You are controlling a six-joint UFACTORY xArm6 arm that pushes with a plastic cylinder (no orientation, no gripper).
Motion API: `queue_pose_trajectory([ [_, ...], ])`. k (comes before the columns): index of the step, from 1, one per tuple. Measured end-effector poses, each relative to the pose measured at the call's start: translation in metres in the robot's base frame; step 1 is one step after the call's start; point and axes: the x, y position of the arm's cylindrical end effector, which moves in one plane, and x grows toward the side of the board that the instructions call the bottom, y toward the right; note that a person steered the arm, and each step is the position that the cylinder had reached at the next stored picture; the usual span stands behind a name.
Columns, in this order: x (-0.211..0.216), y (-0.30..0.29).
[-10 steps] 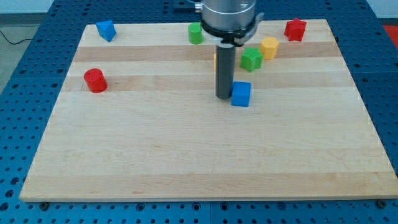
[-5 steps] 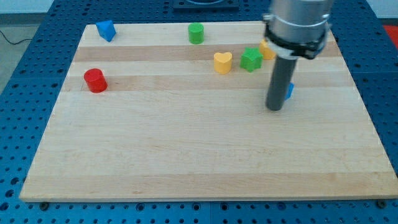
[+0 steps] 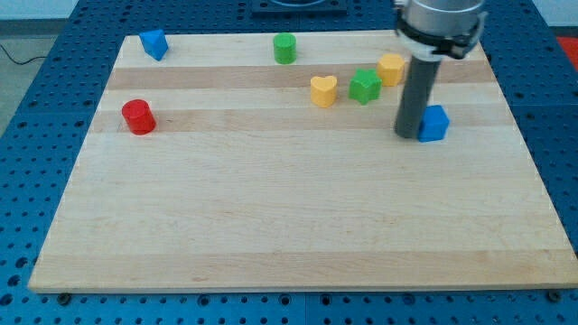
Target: Move the blue cube towards the right center
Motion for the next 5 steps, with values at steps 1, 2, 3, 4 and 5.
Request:
queue_pose_trajectory([
  [1,0.0,0.015],
  [2,0.012,-0.01],
  [3,0.022,-0.013],
  [4,0.001,-0.012],
  [5,-0.007,-0.001],
])
